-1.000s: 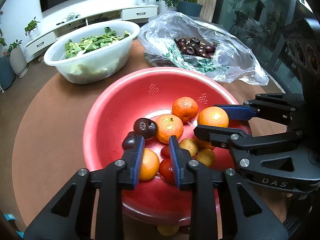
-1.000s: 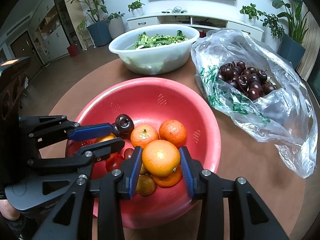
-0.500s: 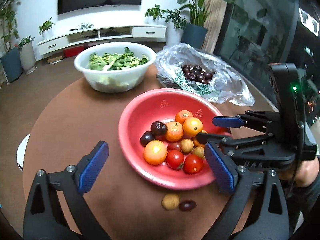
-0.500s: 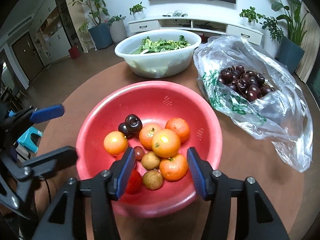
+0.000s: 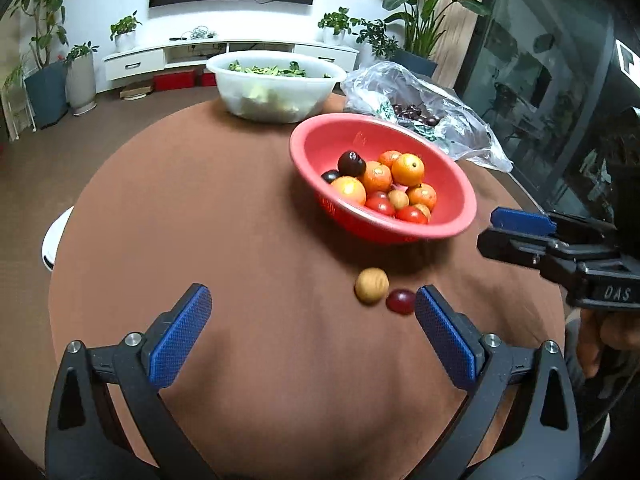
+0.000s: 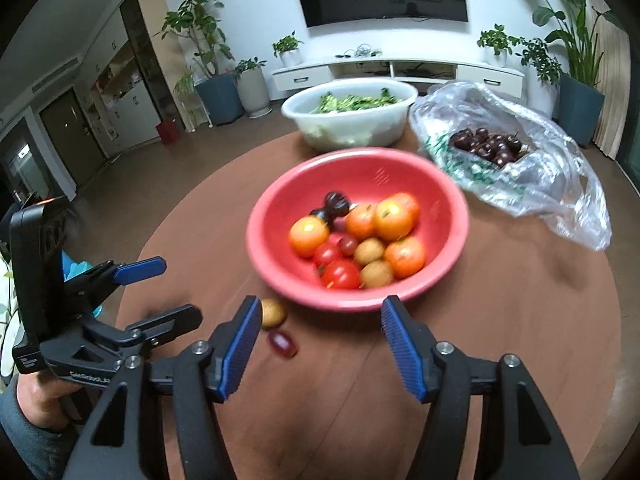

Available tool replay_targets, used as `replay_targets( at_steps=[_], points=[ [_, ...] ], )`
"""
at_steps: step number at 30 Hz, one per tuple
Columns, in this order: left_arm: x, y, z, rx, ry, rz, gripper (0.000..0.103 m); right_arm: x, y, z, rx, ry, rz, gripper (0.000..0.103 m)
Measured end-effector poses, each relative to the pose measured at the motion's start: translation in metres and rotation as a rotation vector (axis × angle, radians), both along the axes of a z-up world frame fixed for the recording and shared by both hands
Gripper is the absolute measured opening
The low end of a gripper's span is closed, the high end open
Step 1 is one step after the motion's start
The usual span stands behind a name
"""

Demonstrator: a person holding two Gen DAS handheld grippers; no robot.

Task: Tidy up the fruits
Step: 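Withdraw both tools from the red bowl back toward the remaining fruits, then grasp the brown longan with the left tool while the right tool grasps the last red grape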

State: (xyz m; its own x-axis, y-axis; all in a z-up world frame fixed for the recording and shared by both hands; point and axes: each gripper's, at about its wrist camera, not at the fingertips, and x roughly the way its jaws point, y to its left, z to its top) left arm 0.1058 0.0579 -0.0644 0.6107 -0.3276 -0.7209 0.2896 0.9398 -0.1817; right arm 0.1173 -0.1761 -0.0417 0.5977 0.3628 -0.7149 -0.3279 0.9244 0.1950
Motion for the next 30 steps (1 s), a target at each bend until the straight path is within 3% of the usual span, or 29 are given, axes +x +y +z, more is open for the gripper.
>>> replay_targets(
  at_steps=[8, 22, 30],
  points=[
    [-0.023, 0.004, 0.000, 0.023, -0.020, 0.007, 0.103, -0.019, 0.024, -0.005, -0.050, 0.011, 0.025, 0.065],
    [-0.022, 0.017, -0.001, -0.001, 0.065, 0.006, 0.103, -0.017, 0.031, -0.021, -0.034, 0.042, 0.062, 0.065],
    [-0.021, 0.014, -0.004, 0.008, 0.087, -0.010, 0.103, -0.009, 0.047, -0.048, -0.095, 0.060, 0.146, 0.049]
  ],
)
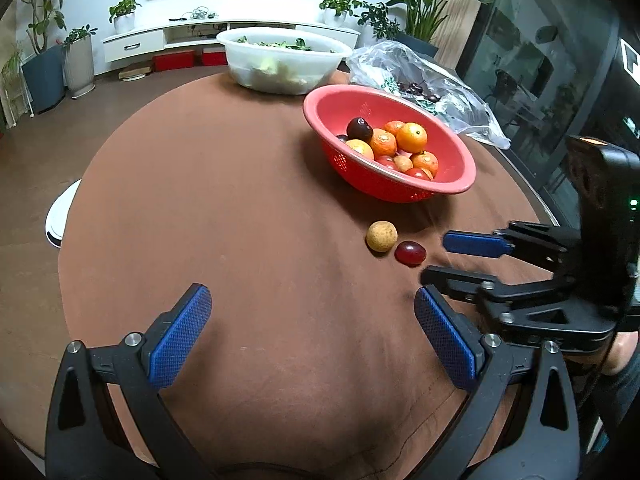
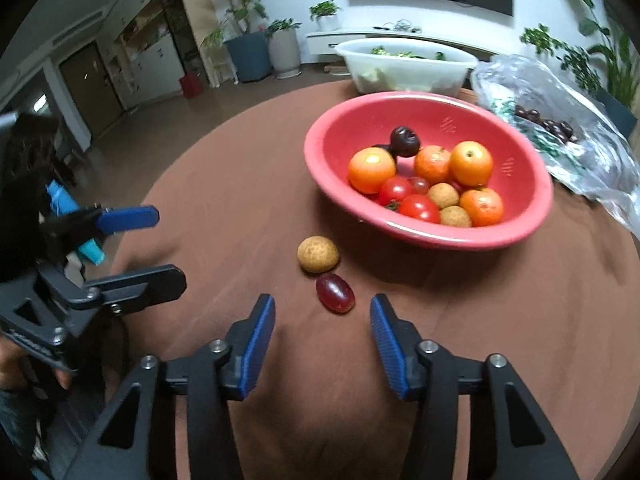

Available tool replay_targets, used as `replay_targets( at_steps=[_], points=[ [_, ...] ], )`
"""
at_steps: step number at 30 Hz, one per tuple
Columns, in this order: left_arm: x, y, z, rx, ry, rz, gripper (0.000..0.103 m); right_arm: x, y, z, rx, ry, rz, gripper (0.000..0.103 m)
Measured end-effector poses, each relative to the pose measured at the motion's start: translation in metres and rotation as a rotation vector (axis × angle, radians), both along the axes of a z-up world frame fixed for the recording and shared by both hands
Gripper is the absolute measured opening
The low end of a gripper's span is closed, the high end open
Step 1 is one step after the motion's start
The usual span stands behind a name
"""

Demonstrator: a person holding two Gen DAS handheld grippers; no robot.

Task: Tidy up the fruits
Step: 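Grasp the brown longan with the left tool while the right tool grasps the last red grape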

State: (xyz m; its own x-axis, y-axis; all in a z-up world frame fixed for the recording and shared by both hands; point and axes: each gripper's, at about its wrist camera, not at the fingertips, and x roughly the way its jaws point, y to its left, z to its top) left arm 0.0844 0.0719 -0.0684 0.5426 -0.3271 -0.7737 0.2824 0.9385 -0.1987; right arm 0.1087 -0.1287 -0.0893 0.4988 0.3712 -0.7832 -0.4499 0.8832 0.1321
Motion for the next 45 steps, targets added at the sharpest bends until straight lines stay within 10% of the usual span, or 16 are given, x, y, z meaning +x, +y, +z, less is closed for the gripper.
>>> replay_targets(
  at_steps=[14, 32, 41, 45],
  points=[
    [0.005, -0.008, 0.000, -0.003, 0.005, -0.047, 0.103, 0.021, 0.017, -0.014, -0.108, 0.013, 0.075, 0.036],
    [0.045, -0.061, -0.014, 0.180, 0.008, -0.273, 0.102, 0.011, -0.002, -0.008, -0.094, 0.001, 0.081, 0.024],
    [0.070, -0.098, -0.030, 0.205, 0.056, -0.341, 0.049, 0.002, -0.044, -0.003, -0.033, 0.016, -0.020, 0.024],
    [0.075, -0.104, -0.038, 0.223, 0.067, -0.337, 0.043, 0.000, -0.054, 0.000, -0.011, 0.009, -0.041, 0.024]
  ],
)
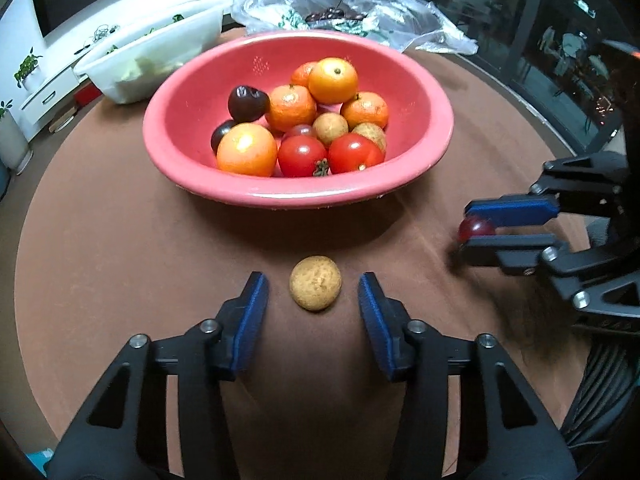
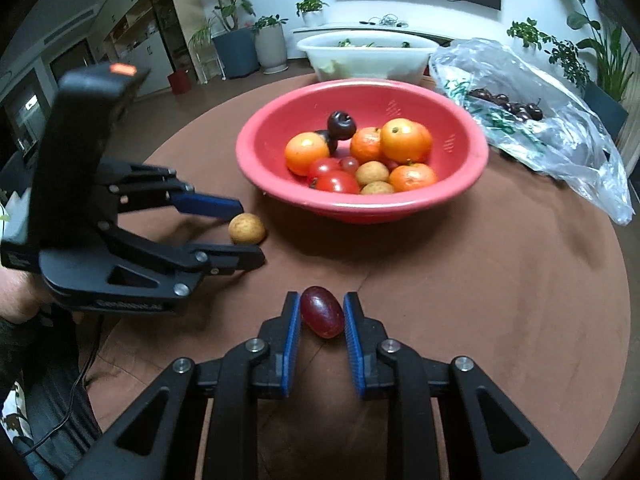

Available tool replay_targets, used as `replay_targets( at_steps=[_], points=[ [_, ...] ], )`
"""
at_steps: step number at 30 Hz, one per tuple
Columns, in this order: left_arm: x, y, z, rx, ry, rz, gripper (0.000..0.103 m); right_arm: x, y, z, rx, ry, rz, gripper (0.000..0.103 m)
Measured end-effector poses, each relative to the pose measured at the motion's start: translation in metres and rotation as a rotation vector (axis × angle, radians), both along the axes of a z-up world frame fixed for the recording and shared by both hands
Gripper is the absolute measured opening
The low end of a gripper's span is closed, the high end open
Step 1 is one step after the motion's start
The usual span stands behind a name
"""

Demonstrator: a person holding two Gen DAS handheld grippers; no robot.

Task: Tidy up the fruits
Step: 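Grasp the brown longan with the left tool while the right tool grasps the last red grape, then carry the longan and grape into the red bowl and open both tools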

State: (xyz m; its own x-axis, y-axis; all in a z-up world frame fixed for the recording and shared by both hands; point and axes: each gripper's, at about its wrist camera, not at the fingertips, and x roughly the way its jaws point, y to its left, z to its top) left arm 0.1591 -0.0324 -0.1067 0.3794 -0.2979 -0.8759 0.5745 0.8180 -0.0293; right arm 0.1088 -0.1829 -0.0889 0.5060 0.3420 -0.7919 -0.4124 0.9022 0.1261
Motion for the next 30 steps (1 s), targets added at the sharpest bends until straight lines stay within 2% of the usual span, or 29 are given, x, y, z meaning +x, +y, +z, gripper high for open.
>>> replay_targets(
  at_steps=[2, 5, 9, 14, 23, 30],
  points=[
    [0.003, 0.000, -0.001, 0.010, 0.001, 0.010, 0.038, 0.001, -0.001, 0.001, 0.006, -0.004, 0.001, 0.024],
    [0.006, 0.003, 0.001, 0.002, 0.010, 0.017, 0.023, 0.000, 0.000, 0.001, 0.010, -0.007, 0.006, 0.024],
    [0.002, -0.002, 0.002, 0.035, -0.011, 0.010, 0.023, -0.002, -0.003, 0.004, 0.016, -0.014, -0.002, 0.024],
    [0.000, 0.000, 0.004, 0.030, -0.017, 0.017, 0.023, -0.003, -0.003, 0.008, 0.020, -0.021, -0.009, 0.024],
    [-0.013, 0.012, 0.016, -0.004, -0.026, 0.031, 0.023, -0.003, 0.000, 0.011, 0.023, -0.026, -0.004, 0.024],
    [-0.021, 0.026, 0.034, -0.058, -0.046, 0.054, 0.023, -0.004, -0.001, 0.017, 0.032, -0.034, -0.004, 0.024]
  ],
)
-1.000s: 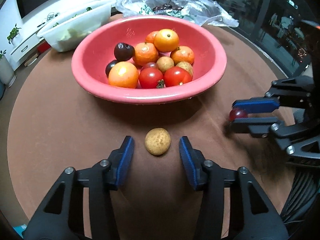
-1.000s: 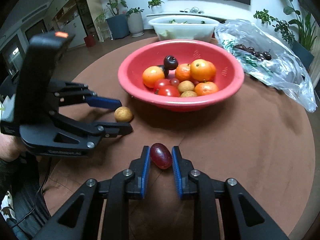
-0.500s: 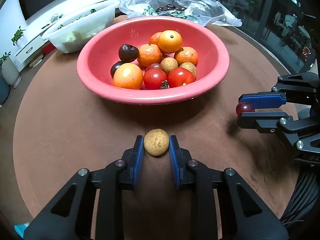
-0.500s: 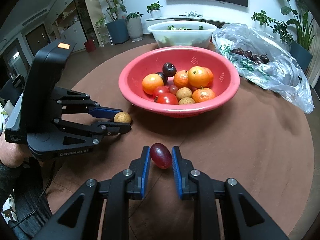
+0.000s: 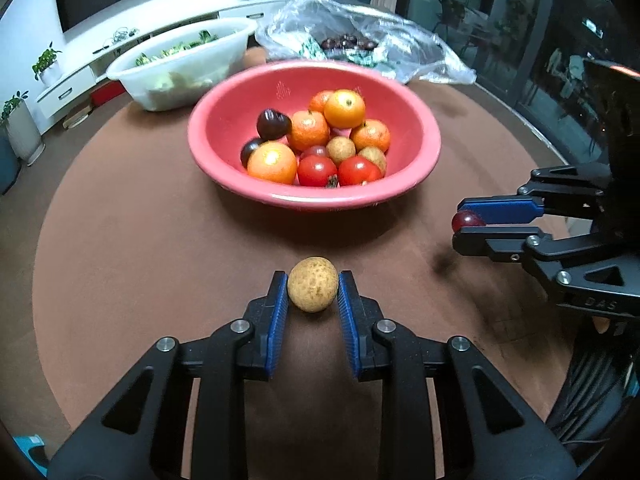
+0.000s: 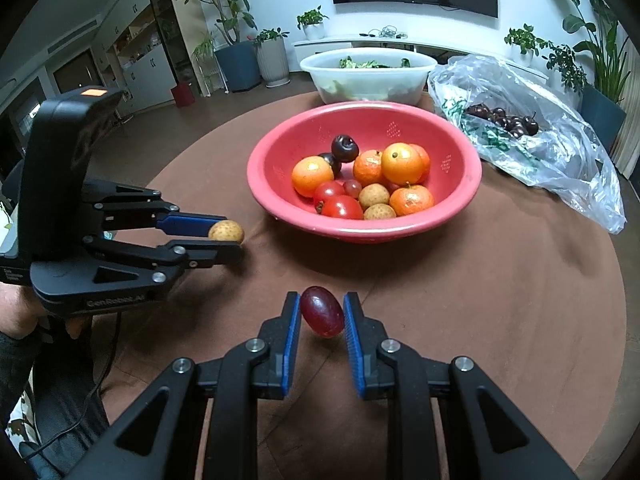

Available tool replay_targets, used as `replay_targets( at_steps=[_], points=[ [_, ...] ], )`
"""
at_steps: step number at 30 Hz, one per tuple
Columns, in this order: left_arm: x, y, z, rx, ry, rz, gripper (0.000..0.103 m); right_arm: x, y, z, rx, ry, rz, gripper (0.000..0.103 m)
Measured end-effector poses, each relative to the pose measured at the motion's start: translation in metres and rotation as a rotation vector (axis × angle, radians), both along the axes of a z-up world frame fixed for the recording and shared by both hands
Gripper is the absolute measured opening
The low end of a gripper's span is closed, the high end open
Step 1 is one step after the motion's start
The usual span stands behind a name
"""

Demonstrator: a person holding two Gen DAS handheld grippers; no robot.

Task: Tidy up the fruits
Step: 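Carry the longan and grape into the red bowl and open both tools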

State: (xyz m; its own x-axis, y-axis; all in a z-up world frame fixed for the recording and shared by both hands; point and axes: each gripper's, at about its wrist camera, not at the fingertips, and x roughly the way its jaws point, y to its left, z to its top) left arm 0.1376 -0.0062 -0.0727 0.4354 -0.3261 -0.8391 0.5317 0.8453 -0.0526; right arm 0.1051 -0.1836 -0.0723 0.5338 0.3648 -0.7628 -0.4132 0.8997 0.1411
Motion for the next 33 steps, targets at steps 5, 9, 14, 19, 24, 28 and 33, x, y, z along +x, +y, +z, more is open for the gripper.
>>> replay_targets(
  at_steps=[5, 9, 14, 19, 24, 28, 33],
  points=[
    [-0.001, 0.008, 0.030, -0.047, -0.045, 0.015, 0.023, 0.001, -0.005, 0.014, 0.025, -0.018, -0.007, 0.024],
    [0.010, 0.012, 0.055, -0.073, -0.083, 0.030, 0.023, 0.007, -0.012, 0.024, 0.023, -0.035, -0.019, 0.024],
    [0.030, 0.008, 0.072, -0.102, -0.113, 0.050, 0.023, 0.025, -0.026, 0.042, 0.012, -0.060, -0.053, 0.024],
    [0.053, -0.014, 0.072, -0.100, -0.113, 0.041, 0.023, 0.051, -0.024, 0.053, -0.023, -0.076, -0.066, 0.024],
    [0.074, -0.038, 0.052, -0.067, -0.105, 0.032, 0.023, 0.077, -0.014, 0.052, -0.042, -0.065, -0.066, 0.024],
    [0.088, -0.051, 0.034, -0.041, -0.083, 0.029, 0.023, 0.093, -0.006, 0.041, -0.066, -0.041, -0.062, 0.024],
    [0.099, -0.060, 0.015, -0.017, -0.063, 0.023, 0.023, 0.105, -0.002, 0.025, -0.097, -0.008, -0.080, 0.024]
  ],
)
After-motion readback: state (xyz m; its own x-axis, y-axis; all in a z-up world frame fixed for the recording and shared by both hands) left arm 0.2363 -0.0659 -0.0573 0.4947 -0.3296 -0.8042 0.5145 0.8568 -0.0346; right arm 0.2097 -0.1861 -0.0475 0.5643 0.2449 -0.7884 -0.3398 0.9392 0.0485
